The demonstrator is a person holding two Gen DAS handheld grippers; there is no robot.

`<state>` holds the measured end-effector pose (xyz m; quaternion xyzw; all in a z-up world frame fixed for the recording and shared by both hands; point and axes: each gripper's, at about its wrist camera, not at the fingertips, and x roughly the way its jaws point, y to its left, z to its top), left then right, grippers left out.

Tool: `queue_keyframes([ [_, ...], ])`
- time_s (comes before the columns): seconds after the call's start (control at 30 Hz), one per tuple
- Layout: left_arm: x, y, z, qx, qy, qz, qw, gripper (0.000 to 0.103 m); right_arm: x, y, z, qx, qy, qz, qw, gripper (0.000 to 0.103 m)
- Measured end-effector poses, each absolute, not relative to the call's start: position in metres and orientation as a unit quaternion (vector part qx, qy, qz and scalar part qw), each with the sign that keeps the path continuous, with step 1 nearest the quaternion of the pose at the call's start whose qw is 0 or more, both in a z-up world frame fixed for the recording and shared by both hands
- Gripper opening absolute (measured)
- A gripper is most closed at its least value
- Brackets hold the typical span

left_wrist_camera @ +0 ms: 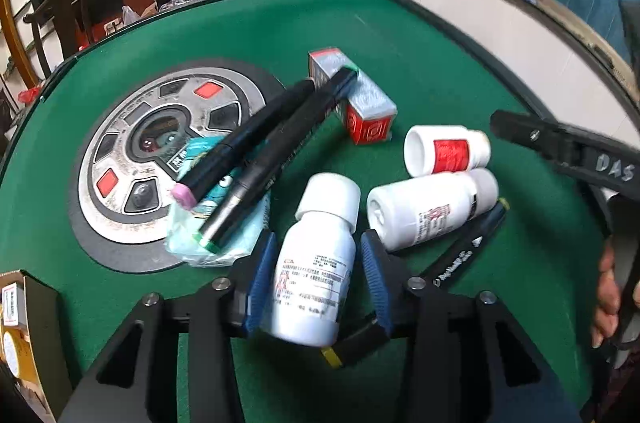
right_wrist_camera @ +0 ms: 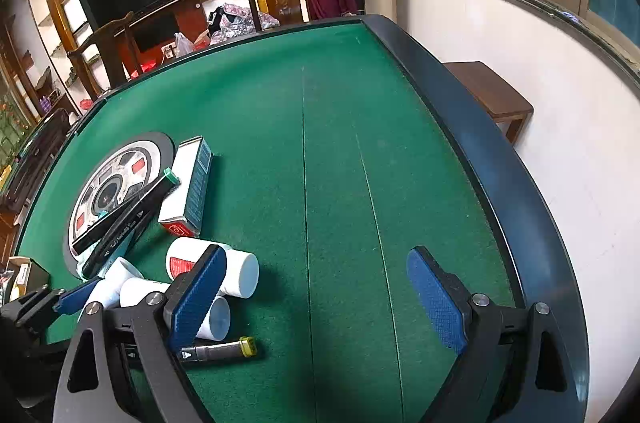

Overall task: Organize objects
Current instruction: 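Grasp a white medicine bottle with the left tool while the right tool grasps another white bottle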

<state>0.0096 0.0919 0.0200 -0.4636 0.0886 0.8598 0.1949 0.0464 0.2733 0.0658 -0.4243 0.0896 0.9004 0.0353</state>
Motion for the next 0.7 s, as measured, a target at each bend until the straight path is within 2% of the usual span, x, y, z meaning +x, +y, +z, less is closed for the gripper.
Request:
queue_keyframes([
  [0.03, 0.011, 0.093, 0.019, -0.455, 0.092, 0.864, 0.193, 0.042, 0.047, 0.272, 0.065, -0.424, 0.089, 0.900, 0.035, 0.094],
  [0.07, 0.011, 0.092, 0.019, -0.454, 0.090, 0.865, 0.194, 0.035, 0.047, 0.272, 0.065, -0.424, 0.089, 0.901, 0.034, 0.094],
  [0.1, 0.012, 0.089, 0.019, -0.451, 0.085, 0.867, 0.194, 0.033, 0.047, 0.272, 0.065, -0.423, 0.089, 0.901, 0.033, 0.094],
  [0.5, 0.072, 0.008, 0.067, -0.410, -0.015, 0.894, 0.179, 0.033, 0.057, 0.231, 0.072, -0.384, 0.044, 0.921, -0.052, 0.094],
  [0.7, 0.118, -0.040, 0.077, -0.403, -0.059, 0.898, 0.165, 0.033, 0.062, 0.195, 0.075, -0.372, 0.000, 0.918, -0.140, 0.094],
])
